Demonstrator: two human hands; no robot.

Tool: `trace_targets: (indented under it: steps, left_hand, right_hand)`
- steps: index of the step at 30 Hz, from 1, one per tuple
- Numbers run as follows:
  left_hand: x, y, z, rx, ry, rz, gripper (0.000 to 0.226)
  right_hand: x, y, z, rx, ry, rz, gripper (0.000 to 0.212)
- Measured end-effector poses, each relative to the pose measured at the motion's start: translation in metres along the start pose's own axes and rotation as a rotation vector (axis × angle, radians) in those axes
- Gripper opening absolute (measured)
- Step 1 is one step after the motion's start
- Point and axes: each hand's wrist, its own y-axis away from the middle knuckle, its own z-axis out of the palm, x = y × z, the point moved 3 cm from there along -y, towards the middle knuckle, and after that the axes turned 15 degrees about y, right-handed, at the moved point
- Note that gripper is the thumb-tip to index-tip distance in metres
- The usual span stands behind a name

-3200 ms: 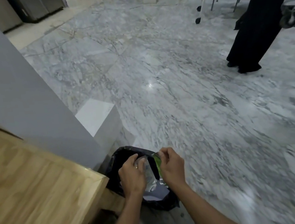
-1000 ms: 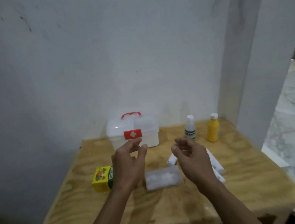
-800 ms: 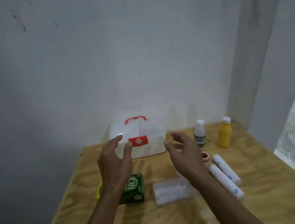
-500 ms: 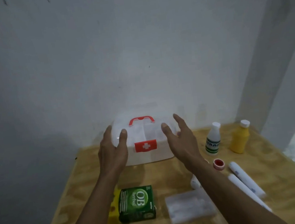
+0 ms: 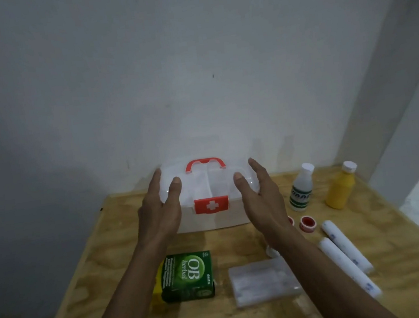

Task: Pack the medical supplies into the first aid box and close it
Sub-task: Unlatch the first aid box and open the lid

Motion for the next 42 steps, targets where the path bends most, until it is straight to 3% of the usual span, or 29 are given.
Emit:
trace_targets:
  steps: [8, 12, 16, 19, 23, 33, 38, 42]
  left_hand:
    - [0.007, 0.019, 0.001, -0.016, -0.054, 0.020, 0.058]
    - [0.018, 0.007, 0.003, -0.014, -0.158, 0.087, 0.061]
    - [0.033, -0.020, 0.017, -0.082, -0.350, 0.190, 0.061]
    - [0.028, -0.033, 0.026, -0.185, -0.457, 0.125, 0.067]
    - [0.022, -0.038, 0.024, -0.226, -0.474, 0.088, 0.073]
    - [0.020, -0.037, 0.022, -0.230, -0.425, 0.091, 0.074]
    - [0.019, -0.037, 0.022, -0.238, -0.419, 0.094, 0.074]
    - [0.020, -0.035, 0.022, -0.228, -0.450, 0.091, 0.073]
  right_hand:
    - [0.003, 0.018, -0.013, 0.011, 0.011, 0.022, 0.058]
    - [-0.001, 0.038, -0.015, 0.259, -0.045, 0.069, 0.054]
    - [-0.007, 0.068, 0.015, 0.291, -0.300, 0.299, 0.050]
    - [-0.012, 0.070, 0.037, 0.249, -0.507, 0.500, 0.053]
    - [-0.015, 0.067, 0.051, 0.235, -0.639, 0.598, 0.051]
    - [-0.014, 0.069, 0.053, 0.292, -0.656, 0.501, 0.042]
    - [-0.023, 0.069, 0.041, 0.263, -0.517, 0.277, 0.030]
    - [-0.023, 0.075, 0.024, 0.095, -0.124, -0.040, 0.036]
